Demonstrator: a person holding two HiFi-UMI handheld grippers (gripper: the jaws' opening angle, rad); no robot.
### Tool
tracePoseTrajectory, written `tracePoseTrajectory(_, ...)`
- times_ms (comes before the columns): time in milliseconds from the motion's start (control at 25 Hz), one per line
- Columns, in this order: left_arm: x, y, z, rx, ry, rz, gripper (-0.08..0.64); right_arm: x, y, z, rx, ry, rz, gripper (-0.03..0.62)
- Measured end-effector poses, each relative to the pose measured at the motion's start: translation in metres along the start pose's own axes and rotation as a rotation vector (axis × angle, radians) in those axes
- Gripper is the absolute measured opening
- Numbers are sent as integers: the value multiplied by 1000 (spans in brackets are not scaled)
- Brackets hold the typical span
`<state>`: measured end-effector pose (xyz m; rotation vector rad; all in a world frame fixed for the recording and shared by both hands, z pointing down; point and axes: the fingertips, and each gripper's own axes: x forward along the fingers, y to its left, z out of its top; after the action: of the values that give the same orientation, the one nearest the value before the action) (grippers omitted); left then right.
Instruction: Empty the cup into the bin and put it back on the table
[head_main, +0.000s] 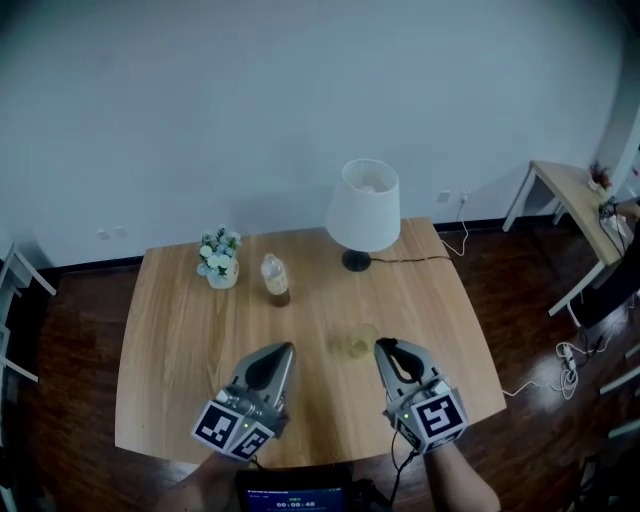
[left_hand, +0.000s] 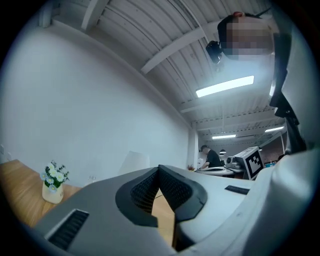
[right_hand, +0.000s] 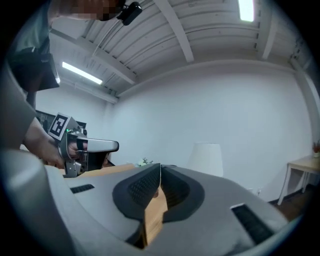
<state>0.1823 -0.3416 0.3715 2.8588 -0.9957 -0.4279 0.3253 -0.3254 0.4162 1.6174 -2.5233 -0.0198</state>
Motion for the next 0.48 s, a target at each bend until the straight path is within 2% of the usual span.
tracePoseTrajectory(120, -6, -9, 19, 41, -23, -37, -8, -8, 9, 12, 11, -13, 15, 9)
tracePoseTrajectory(240, -16, -14, 26, 62, -19, -57, -8, -18, 9, 19, 44, -15, -4, 5)
tracePoseTrajectory(480, -35, -6, 41, 63, -46, -35, -8, -35, 3, 34, 84, -44, -48, 3)
